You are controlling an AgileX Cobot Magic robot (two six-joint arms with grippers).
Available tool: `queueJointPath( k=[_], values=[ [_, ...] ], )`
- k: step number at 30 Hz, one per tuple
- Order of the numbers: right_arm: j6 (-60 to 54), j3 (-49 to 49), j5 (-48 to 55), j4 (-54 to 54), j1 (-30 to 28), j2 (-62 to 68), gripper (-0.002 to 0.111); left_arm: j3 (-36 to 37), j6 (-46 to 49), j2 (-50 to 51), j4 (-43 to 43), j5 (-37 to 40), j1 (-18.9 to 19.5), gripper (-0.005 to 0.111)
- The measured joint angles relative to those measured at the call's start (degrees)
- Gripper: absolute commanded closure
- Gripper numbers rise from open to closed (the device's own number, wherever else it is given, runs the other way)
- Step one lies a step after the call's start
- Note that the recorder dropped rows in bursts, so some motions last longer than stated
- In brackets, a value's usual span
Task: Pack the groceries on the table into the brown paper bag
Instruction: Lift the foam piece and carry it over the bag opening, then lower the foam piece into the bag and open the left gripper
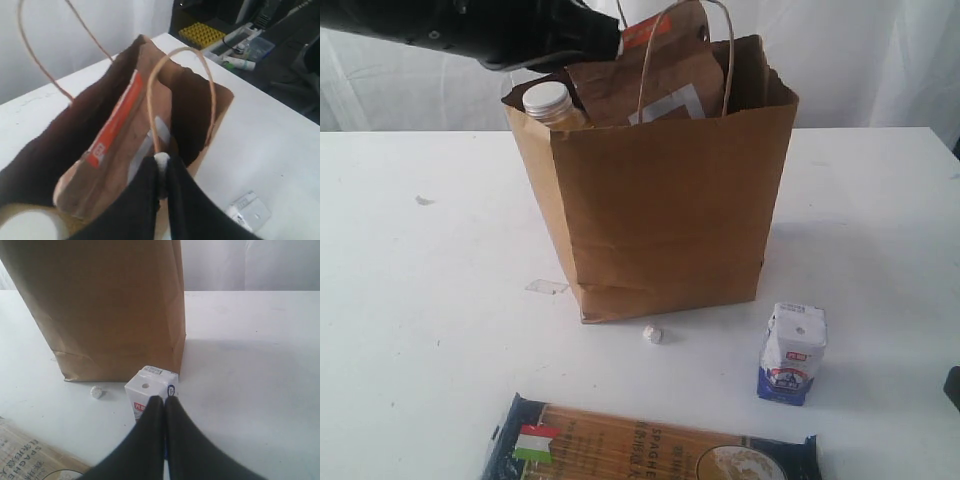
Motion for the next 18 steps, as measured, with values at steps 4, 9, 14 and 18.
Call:
queueJointPath(
  k=[4, 9, 14, 18],
  values=[
    [0.0, 0.0, 0.0, 0.0, 0.0, 0.0, 0.108, -2.4, 12.5, 0.8, -11.7, 5.5, 0.0, 0.107],
    [0.0, 0.0, 0.0, 0.0, 0.0, 0.0, 0.108, -2.8, 18.6, 2.4, -19.0, 5.6, 0.0, 0.107],
    [0.0, 0.0, 0.0, 0.0, 0.0, 0.0, 0.108, -2.8, 21.6, 6.5, -22.4, 4.9, 0.0, 0.107],
    [0.0, 0.0, 0.0, 0.0, 0.0, 0.0, 0.108, -2.8, 24.2, 8.4, -24.0, 3.7, -0.3, 0.107]
  ],
)
